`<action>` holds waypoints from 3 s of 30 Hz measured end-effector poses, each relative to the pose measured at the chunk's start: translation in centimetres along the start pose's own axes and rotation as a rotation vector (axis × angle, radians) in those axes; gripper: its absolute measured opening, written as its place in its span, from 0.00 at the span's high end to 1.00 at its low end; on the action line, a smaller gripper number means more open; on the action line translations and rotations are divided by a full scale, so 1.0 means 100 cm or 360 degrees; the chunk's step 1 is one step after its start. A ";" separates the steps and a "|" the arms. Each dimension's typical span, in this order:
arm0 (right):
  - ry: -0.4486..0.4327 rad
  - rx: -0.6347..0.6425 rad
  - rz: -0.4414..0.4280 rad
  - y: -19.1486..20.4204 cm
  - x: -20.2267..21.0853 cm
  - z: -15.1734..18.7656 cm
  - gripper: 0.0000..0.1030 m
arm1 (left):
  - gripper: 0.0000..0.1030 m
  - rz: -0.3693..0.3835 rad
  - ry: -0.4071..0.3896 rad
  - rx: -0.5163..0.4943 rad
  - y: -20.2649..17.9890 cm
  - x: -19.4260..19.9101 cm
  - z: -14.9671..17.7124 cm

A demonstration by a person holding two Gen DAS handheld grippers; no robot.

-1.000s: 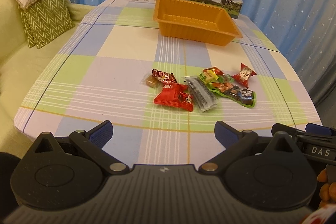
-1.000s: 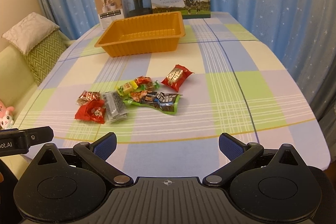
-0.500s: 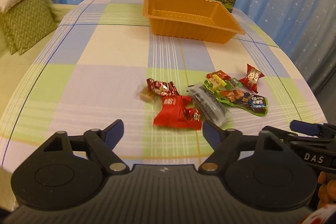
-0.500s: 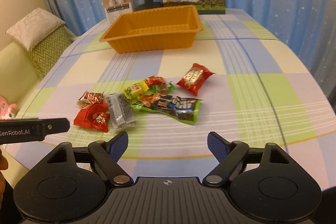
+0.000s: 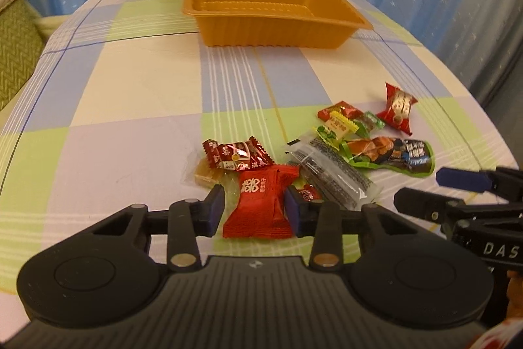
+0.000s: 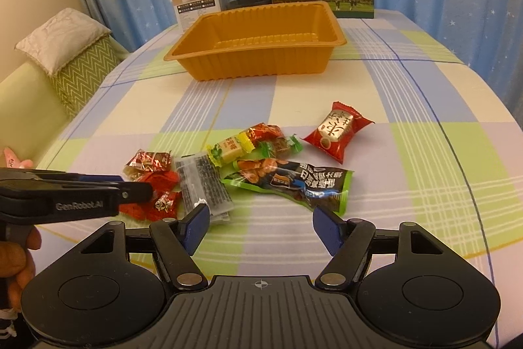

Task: Organize snacks
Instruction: 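Grasp the red candy packet with left tool while right tool grasps the clear dark snack packet, then carry both held packets over the orange tray with both tools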

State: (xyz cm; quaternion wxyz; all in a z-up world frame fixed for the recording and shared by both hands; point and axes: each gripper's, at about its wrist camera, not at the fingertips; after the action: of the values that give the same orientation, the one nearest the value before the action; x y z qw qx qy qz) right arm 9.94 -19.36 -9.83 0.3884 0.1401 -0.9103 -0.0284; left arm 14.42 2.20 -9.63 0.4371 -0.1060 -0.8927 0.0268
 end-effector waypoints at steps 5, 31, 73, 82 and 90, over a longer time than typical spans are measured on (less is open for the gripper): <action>0.0006 0.0032 -0.0054 0.007 -0.008 -0.004 0.33 | 0.75 -0.0003 0.0017 -0.0077 -0.001 -0.002 0.002; 0.0098 0.0316 -0.0119 0.044 -0.050 -0.003 0.65 | 0.75 -0.0099 0.0012 -0.0105 0.013 0.008 0.015; -0.0397 0.0077 0.0032 -0.034 -0.071 -0.182 0.65 | 0.79 0.0003 -0.0422 0.0022 -0.003 -0.034 -0.180; -0.0333 0.0033 0.0070 -0.049 -0.124 -0.197 0.65 | 0.79 -0.0036 -0.0367 0.0065 0.013 -0.078 -0.196; -0.0277 0.0029 0.0078 -0.050 -0.145 -0.196 0.65 | 0.78 -0.0046 -0.0342 0.0085 0.019 -0.098 -0.199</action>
State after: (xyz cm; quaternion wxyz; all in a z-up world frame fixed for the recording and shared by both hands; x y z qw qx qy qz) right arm 34.70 -19.06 -7.06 0.3071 0.1184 -0.9440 -0.0228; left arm 36.24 1.12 -5.19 0.3418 -0.0779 -0.9349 0.0555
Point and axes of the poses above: each gripper's, at about its wrist camera, not at the fingertips, and x roughly against the way its jaws point, y to its left, z to its underside, and after that the axes turned 3 degrees about x, right-handed
